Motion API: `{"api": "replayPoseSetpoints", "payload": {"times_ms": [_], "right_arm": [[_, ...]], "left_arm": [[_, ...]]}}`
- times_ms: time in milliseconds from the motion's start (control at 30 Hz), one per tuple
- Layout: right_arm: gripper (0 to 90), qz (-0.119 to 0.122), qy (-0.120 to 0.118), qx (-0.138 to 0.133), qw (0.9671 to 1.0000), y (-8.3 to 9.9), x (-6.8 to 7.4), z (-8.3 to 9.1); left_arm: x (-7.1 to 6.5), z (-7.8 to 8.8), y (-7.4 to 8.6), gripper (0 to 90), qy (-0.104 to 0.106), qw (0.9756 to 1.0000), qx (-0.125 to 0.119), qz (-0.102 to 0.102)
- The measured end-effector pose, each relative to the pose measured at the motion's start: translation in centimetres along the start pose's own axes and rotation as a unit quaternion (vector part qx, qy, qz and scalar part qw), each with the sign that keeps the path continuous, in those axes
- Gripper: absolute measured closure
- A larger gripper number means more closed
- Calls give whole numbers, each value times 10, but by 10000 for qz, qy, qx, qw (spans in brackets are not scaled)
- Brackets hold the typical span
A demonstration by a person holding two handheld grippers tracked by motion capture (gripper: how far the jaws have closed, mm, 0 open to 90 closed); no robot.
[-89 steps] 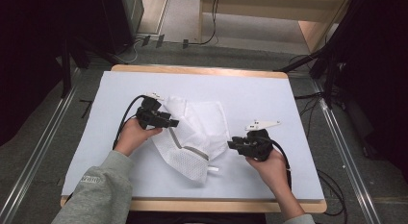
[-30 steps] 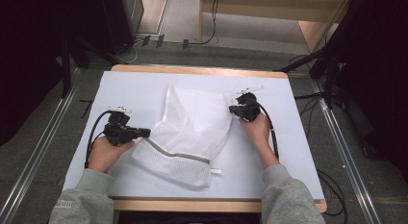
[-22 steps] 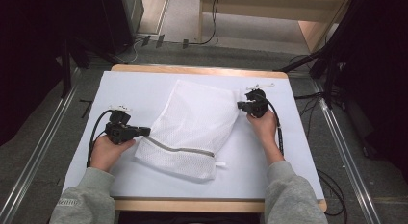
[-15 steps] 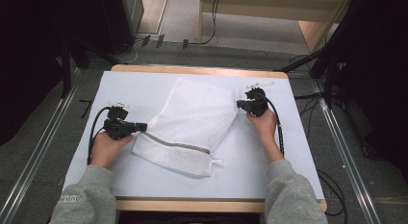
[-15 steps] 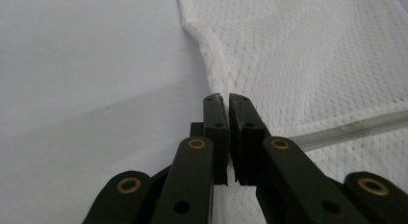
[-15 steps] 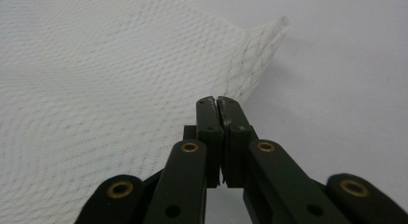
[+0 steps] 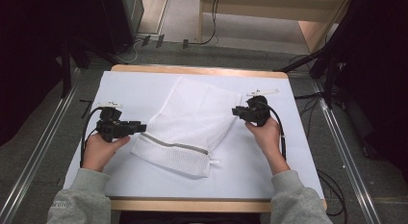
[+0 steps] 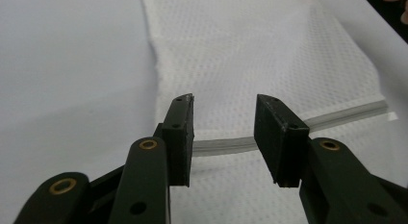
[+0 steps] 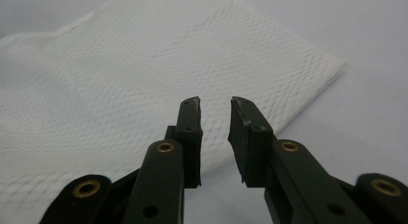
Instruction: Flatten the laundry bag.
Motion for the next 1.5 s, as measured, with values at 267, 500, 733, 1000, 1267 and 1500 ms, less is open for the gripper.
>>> {"api": "replayPoseSetpoints", "payload": {"times_ms": [267,500,733,1000,1267,1500], "right_arm": [[778,212,-81,164,9996,22,20,5],[769,227,-218,245,9992,38,28,8],[761,288,-227,221,9991,45,34,11],[762,350,-263,306,9986,49,42,6],[744,439,-243,264,9984,49,49,1],[728,371,-244,237,9987,46,45,-6]], "left_arm": [[-40,-10,0,592,251,9987,178,-418],[-72,-22,1,580,430,9957,268,-771],[-101,-38,-2,559,608,9915,408,-1075],[-129,-59,3,562,839,9862,570,-1312],[-140,-95,8,545,881,9828,893,-1353],[-139,-116,10,495,691,9831,1019,-1352]]}}
Point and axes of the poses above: each handheld gripper's, and its own axes: z roughly backward along the jaws, y roughly out of its underside, x roughly to its left, the point moved 4 cm from there along -z, roughly forward along the jaws, and after that the axes turned 14 degrees about x, right-handed, at the moved point
